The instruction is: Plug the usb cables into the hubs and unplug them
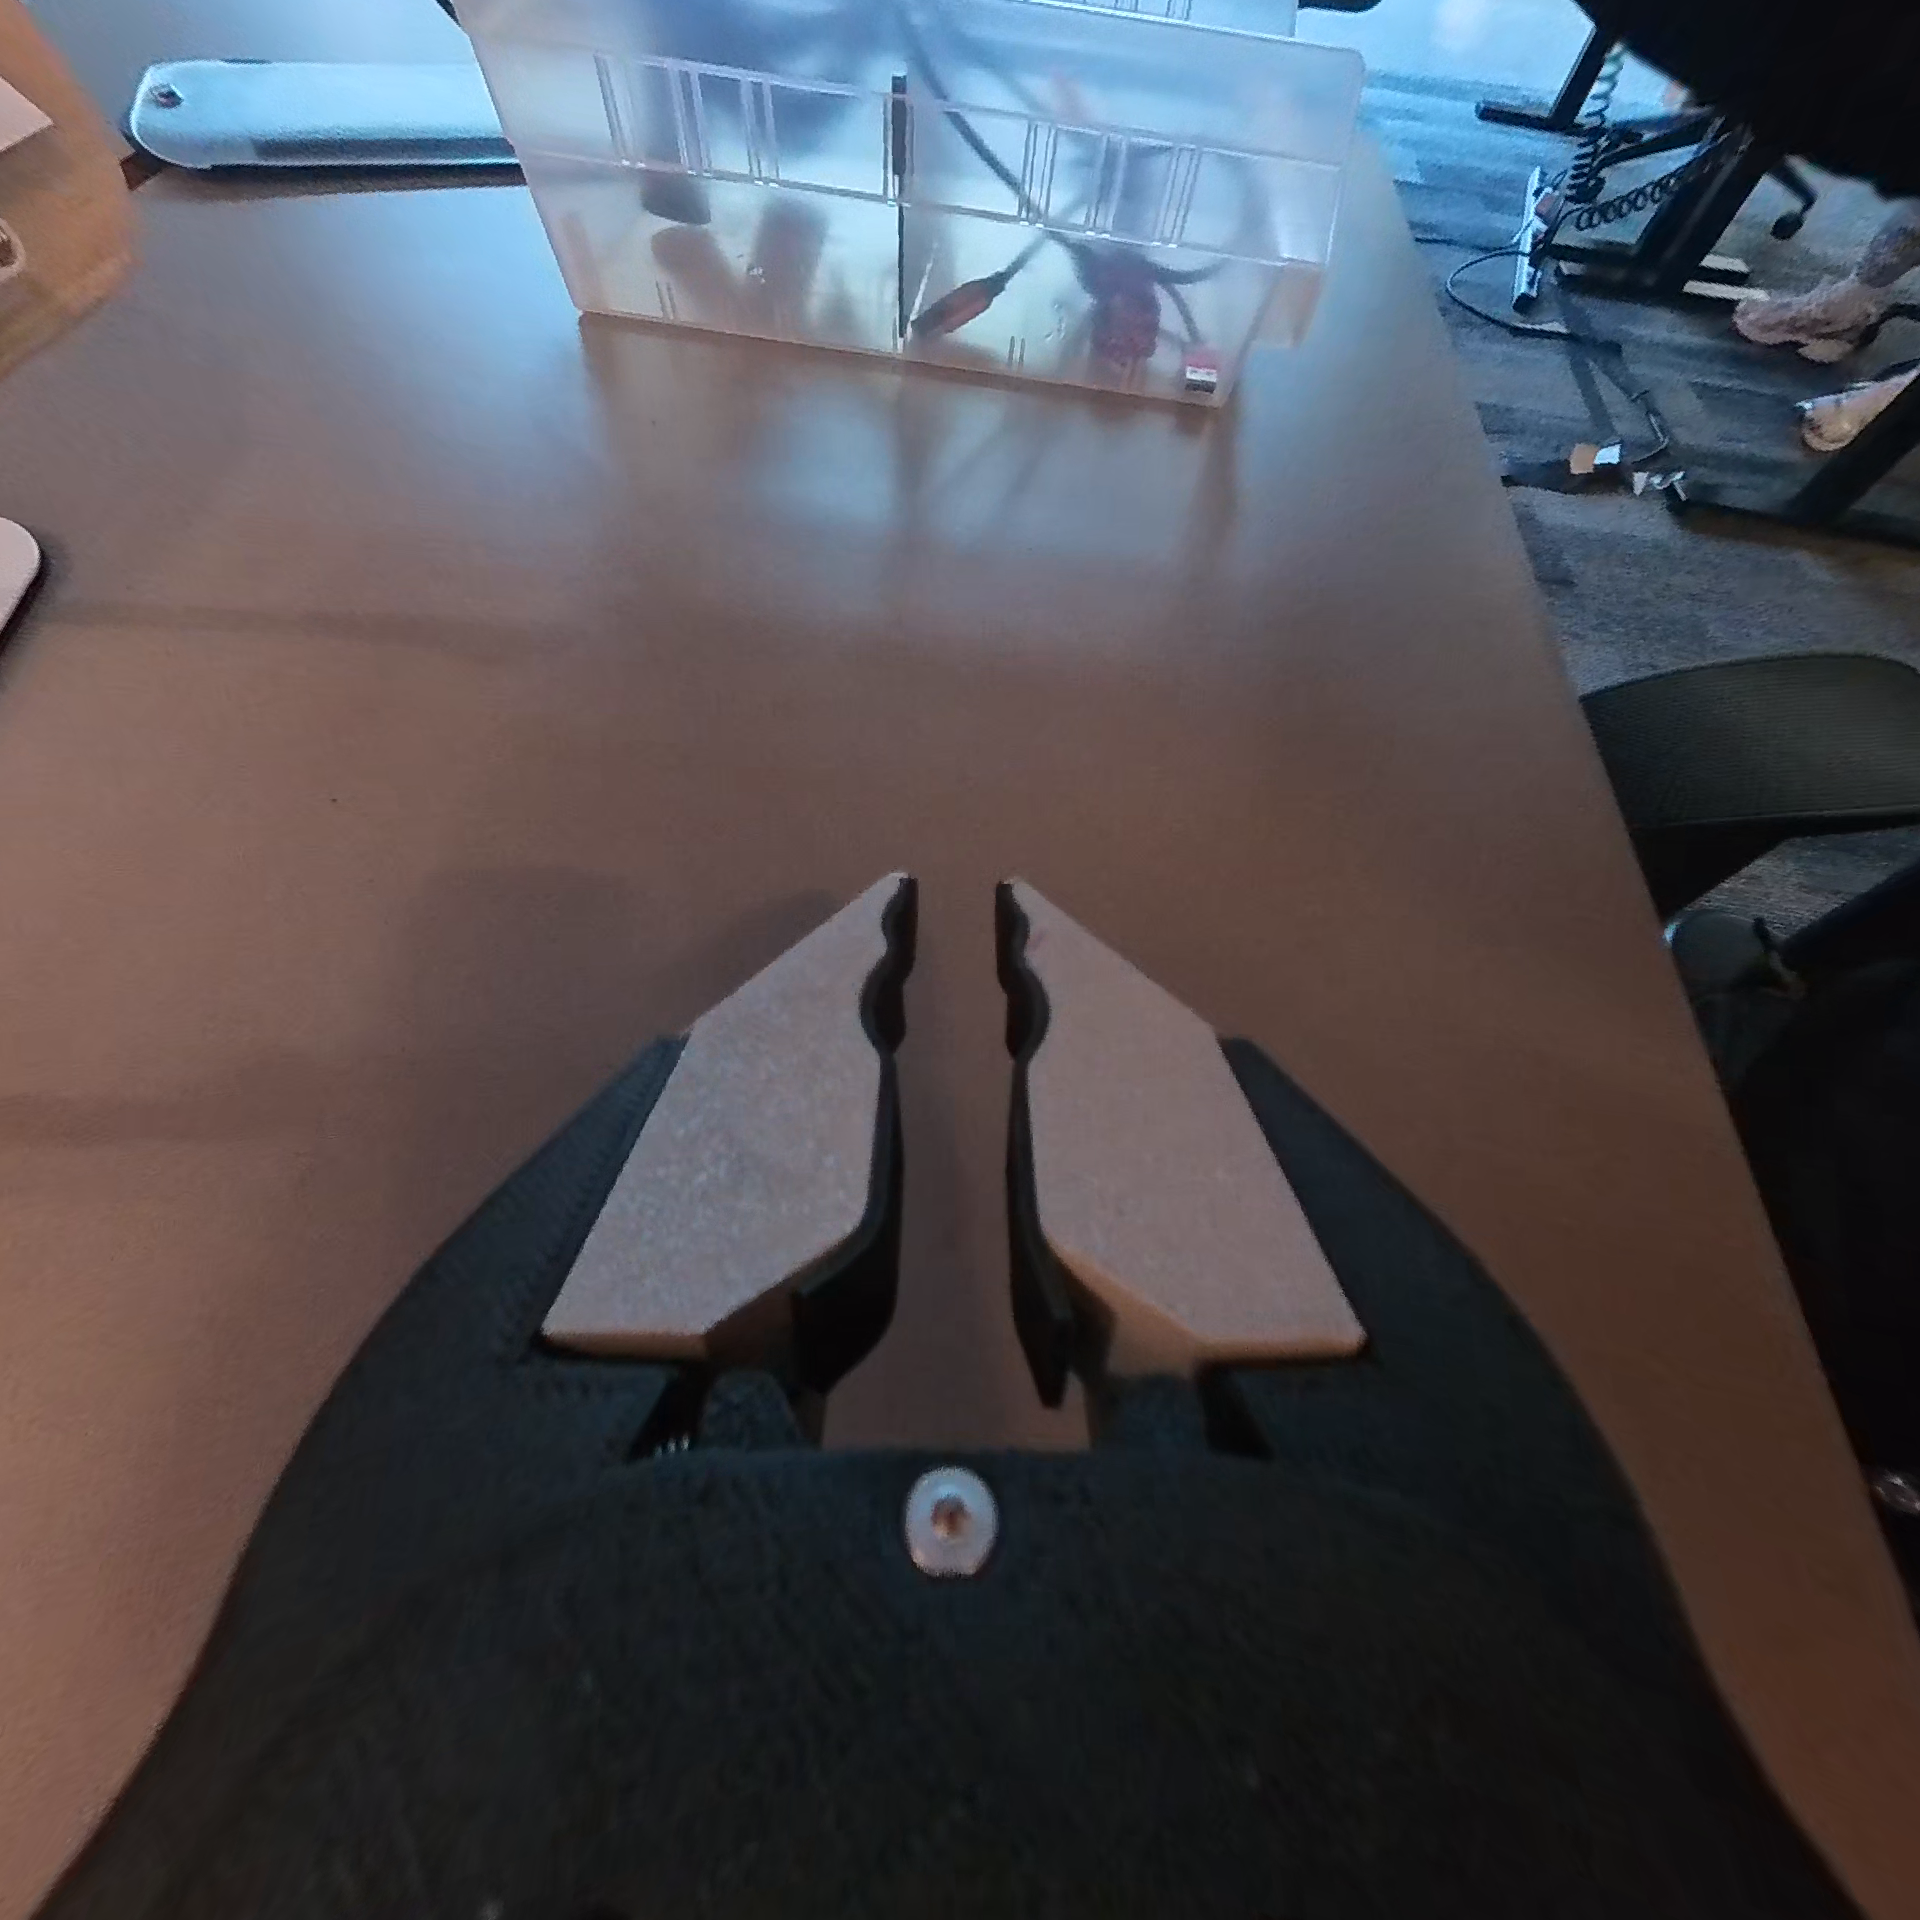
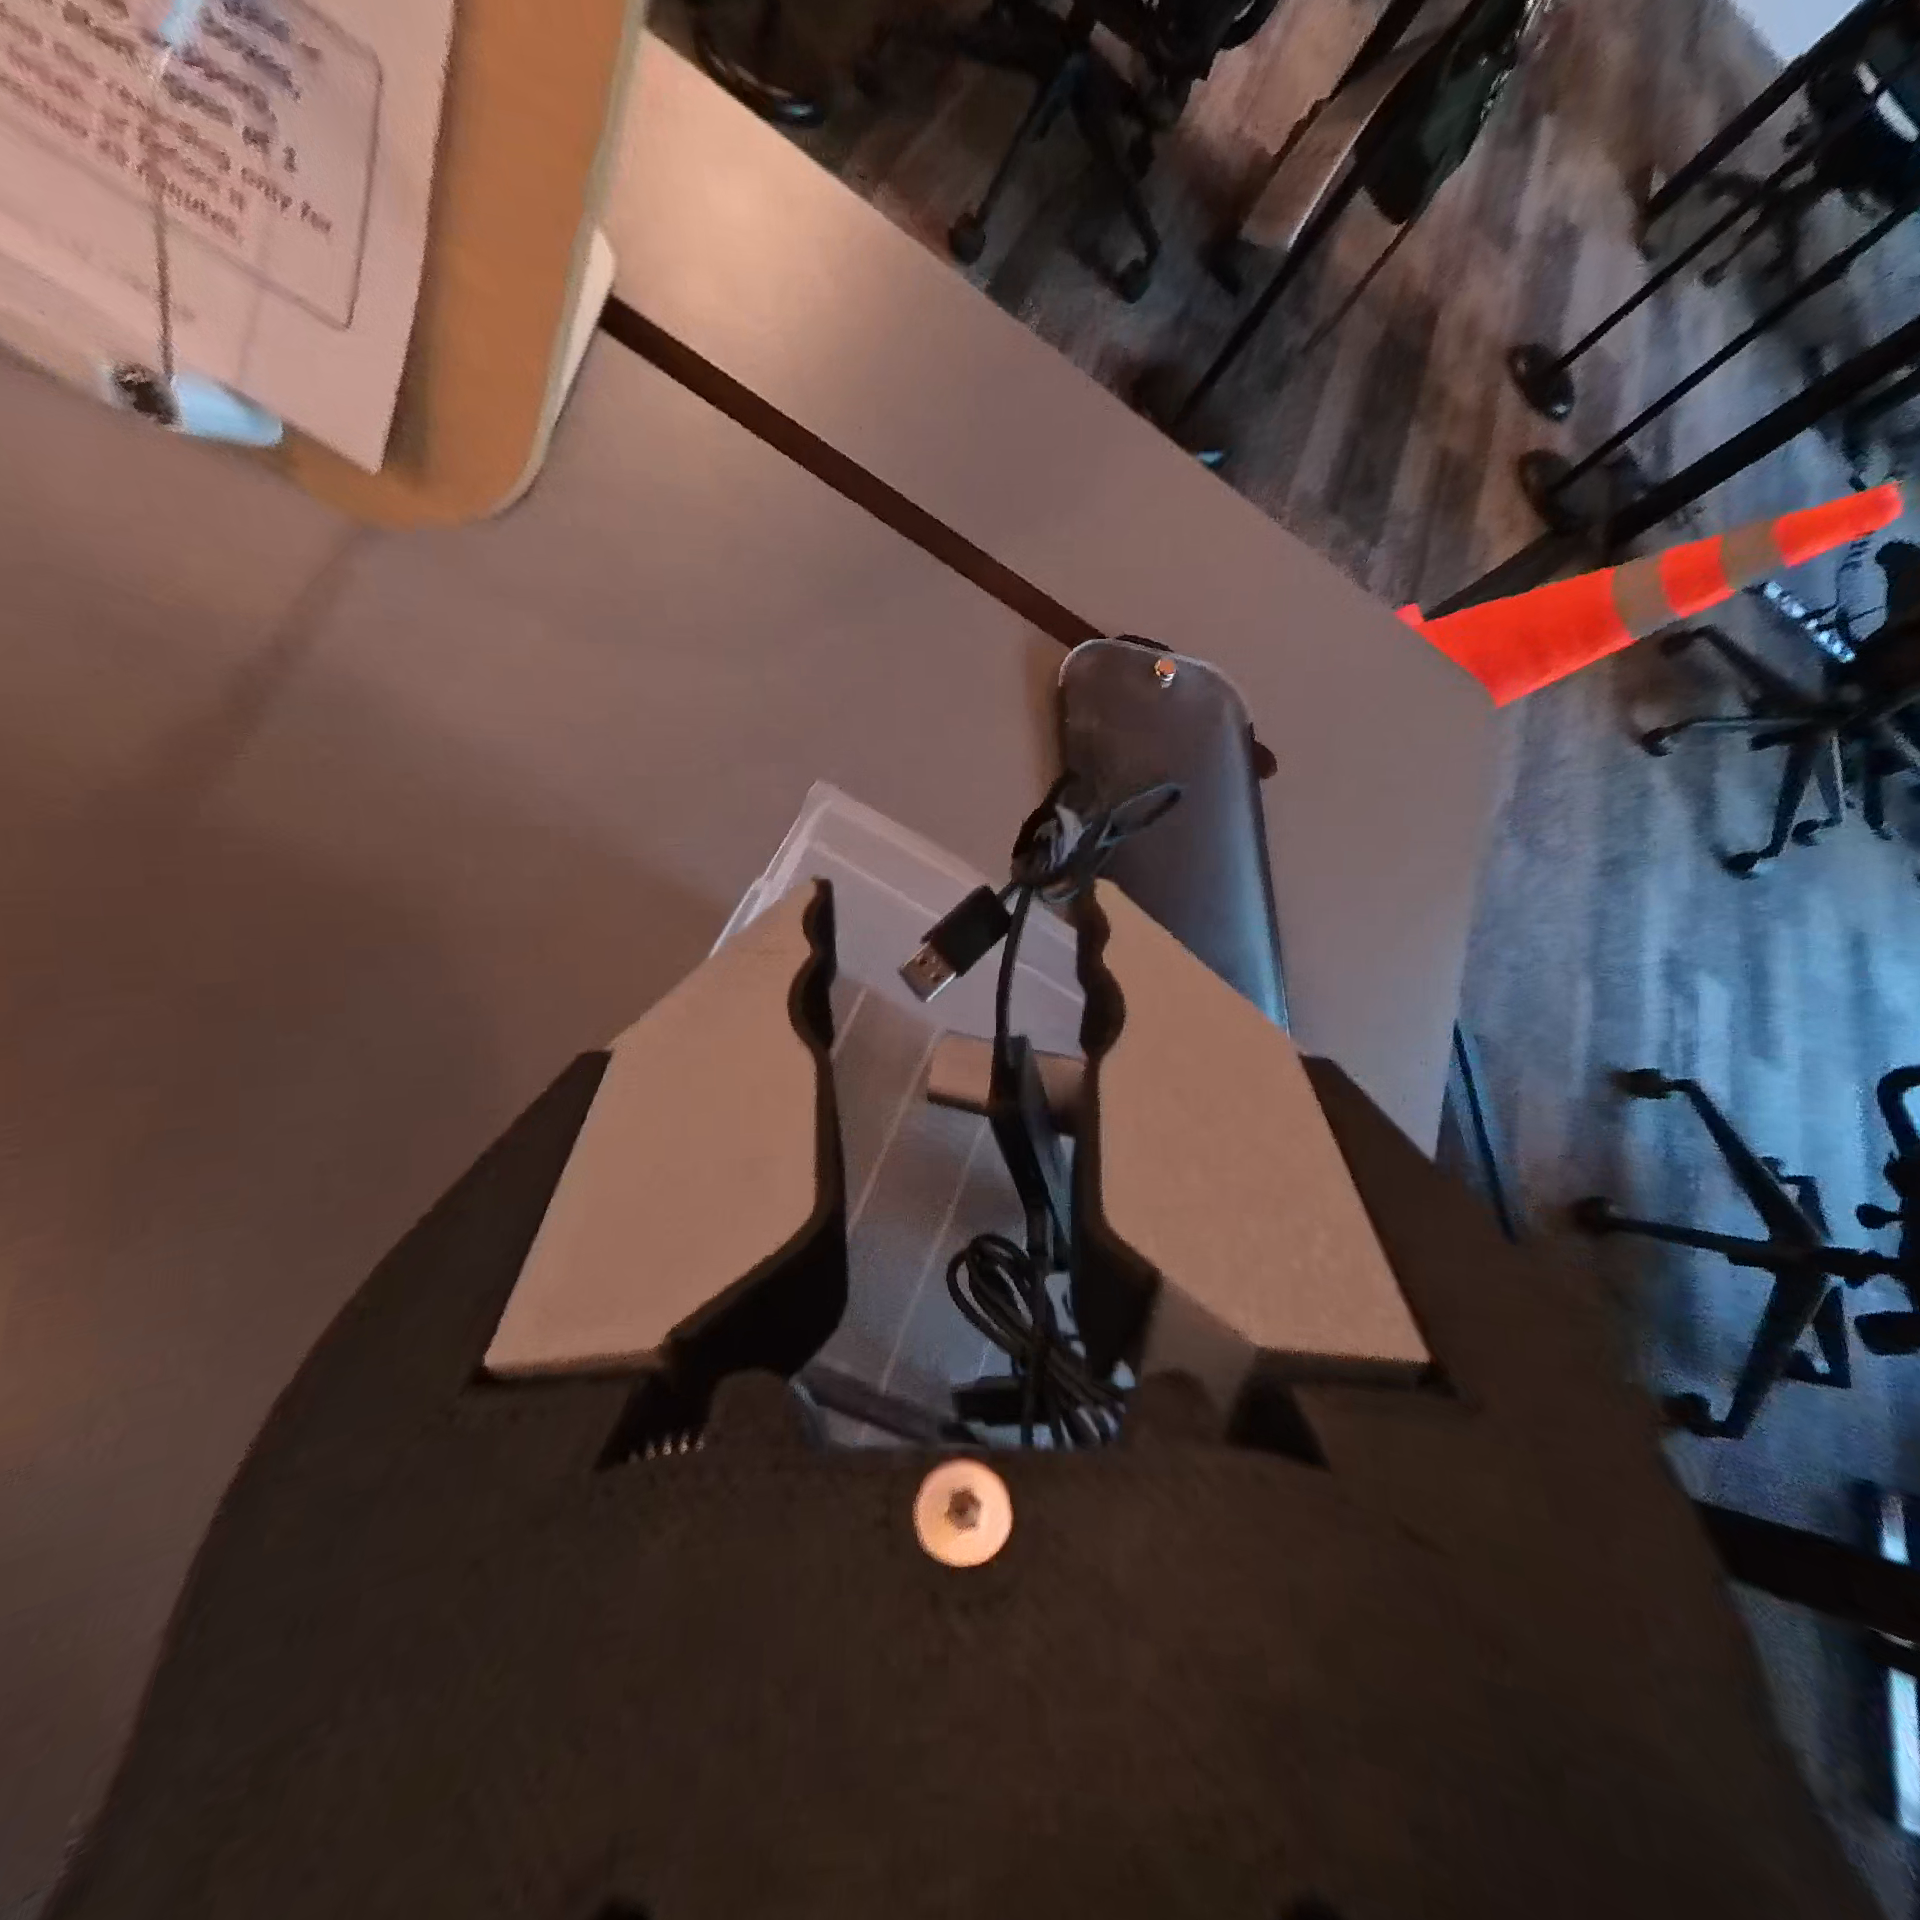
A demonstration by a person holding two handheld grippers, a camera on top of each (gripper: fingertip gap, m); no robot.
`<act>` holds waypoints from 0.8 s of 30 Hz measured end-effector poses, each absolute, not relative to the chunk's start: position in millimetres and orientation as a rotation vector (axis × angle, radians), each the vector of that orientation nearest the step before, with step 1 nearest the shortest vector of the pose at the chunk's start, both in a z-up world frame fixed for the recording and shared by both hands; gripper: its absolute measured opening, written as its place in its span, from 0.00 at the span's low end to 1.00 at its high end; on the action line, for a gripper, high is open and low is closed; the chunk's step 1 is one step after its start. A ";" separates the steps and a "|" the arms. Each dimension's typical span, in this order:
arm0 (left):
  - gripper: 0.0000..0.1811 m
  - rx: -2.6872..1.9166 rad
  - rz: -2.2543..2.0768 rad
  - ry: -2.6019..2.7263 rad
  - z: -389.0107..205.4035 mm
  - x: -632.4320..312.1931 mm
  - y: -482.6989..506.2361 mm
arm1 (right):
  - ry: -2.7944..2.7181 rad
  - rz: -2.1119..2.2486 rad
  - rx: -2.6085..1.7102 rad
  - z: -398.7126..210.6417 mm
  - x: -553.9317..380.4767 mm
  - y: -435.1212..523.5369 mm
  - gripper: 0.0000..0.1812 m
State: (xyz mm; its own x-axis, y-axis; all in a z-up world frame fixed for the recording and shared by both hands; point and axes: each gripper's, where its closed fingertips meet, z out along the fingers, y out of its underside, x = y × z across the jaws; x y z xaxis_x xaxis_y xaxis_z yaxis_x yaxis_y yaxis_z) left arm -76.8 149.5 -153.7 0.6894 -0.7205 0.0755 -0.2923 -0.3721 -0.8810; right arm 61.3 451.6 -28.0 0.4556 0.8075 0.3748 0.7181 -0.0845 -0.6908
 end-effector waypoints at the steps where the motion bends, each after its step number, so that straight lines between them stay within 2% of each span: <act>1: 0.07 -1.957 -0.570 0.784 -153.9 -77.0 149.5 | -1.281 0.123 -1.849 -28.9 57.6 459.2 0.25; 5: 0.07 -1.956 -0.574 0.779 -153.1 -78.1 149.6 | -1.169 0.119 -2.037 -45.4 48.1 493.8 0.30; 8: 0.06 -1.954 -0.583 0.767 -151.8 -79.5 150.0 | -1.097 0.055 -2.142 -60.8 48.5 518.6 0.23; 11: 0.06 -1.945 -0.594 0.760 -149.1 -79.6 149.9 | -1.090 -0.023 -2.261 -84.9 52.4 532.2 0.21; 13: 0.06 -1.946 -0.596 0.759 -149.0 -79.9 149.7 | -1.146 0.002 -2.297 -96.7 48.4 529.5 0.05; 21: 0.05 -1.937 -0.608 0.749 -145.6 -79.8 148.7 | -0.996 0.155 -2.173 -56.1 91.6 513.7 0.03; 24: 0.05 -1.945 -0.613 0.757 -147.4 -77.2 148.3 | -1.050 0.294 -2.302 -69.9 116.3 483.9 0.03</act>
State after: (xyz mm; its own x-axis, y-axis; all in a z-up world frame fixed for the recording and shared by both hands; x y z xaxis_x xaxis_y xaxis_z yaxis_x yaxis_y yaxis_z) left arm -77.2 148.3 -147.4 0.6856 -0.7197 0.1094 -0.2559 -0.3790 -0.8893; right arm 116.3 483.9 -69.9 0.6649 0.7459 0.0400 0.6166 -0.5178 -0.5930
